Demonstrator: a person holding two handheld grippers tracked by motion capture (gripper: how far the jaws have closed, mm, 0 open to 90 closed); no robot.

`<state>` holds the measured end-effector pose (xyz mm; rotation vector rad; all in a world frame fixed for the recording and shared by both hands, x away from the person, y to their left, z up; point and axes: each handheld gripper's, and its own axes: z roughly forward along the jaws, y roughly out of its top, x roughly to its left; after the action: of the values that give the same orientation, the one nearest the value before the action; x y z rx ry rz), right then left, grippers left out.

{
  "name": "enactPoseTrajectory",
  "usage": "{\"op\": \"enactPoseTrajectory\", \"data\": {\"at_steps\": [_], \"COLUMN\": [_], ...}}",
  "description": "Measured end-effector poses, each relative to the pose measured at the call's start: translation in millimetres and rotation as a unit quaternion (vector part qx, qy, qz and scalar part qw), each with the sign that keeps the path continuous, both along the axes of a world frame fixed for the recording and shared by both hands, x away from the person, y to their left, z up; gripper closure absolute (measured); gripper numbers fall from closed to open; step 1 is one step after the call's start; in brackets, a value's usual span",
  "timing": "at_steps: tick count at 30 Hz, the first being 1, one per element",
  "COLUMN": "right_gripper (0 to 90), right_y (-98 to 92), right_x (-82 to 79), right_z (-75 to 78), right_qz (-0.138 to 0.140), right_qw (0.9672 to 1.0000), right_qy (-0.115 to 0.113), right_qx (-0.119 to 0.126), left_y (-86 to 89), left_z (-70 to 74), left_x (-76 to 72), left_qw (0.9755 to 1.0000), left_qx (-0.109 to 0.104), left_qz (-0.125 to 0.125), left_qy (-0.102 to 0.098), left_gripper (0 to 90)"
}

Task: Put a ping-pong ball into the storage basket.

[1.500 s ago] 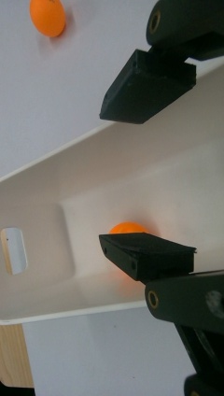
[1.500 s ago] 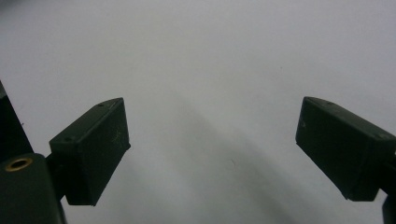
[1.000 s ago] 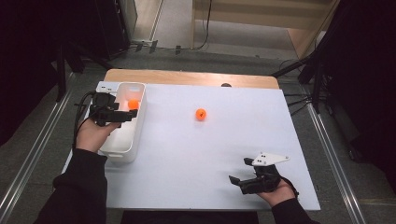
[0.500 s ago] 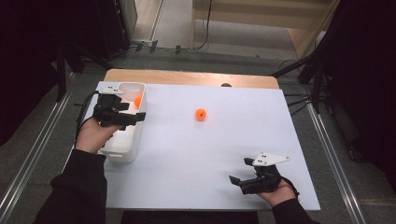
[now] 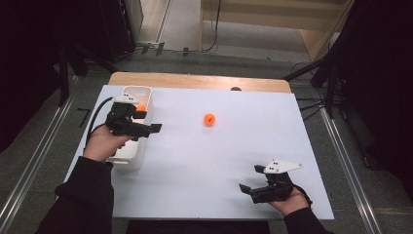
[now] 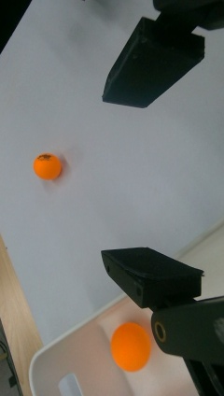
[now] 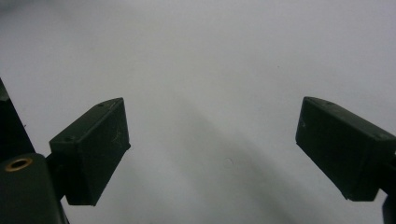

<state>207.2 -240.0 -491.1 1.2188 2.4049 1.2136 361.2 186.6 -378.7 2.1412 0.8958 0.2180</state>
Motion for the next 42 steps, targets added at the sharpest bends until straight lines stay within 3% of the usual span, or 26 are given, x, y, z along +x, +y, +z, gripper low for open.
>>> {"op": "enactPoseTrajectory", "data": {"at_steps": [12, 22, 31, 39, 42], "right_gripper": [8.5, 8.5, 8.5, 8.5, 8.5], "right_y": [-0.9, -1.0, -2.1, -2.3, -2.6], "right_x": [-0.2, 0.1, -0.4, -0.7, -0.4], "right_z": [0.2, 0.0, 0.2, 0.9, 1.6], "right_qz": [0.002, 0.002, 0.002, 0.002, 0.002], "right_qw": [1.0000, 1.0000, 1.0000, 1.0000, 1.0000], "right_qy": [-0.001, -0.002, -0.001, -0.002, -0.005], "right_qx": [0.000, 0.002, 0.004, 0.006, 0.007], "left_y": [-18.0, -32.8, -43.9, -55.9, -60.1], "left_z": [-5.4, -11.0, -16.2, -23.2, -24.3], "left_x": [-4.3, -8.6, -11.5, -15.7, -16.2], "left_qw": [0.9998, 0.9995, 0.9990, 0.9988, 0.9987], "left_qx": [-0.015, -0.006, -0.021, -0.011, -0.017], "left_qz": [-0.016, -0.029, -0.040, -0.047, -0.047], "left_qy": [-0.004, -0.011, -0.004, -0.005, -0.004], "left_gripper": [20.9, 20.9, 20.9, 20.9, 20.9]}}
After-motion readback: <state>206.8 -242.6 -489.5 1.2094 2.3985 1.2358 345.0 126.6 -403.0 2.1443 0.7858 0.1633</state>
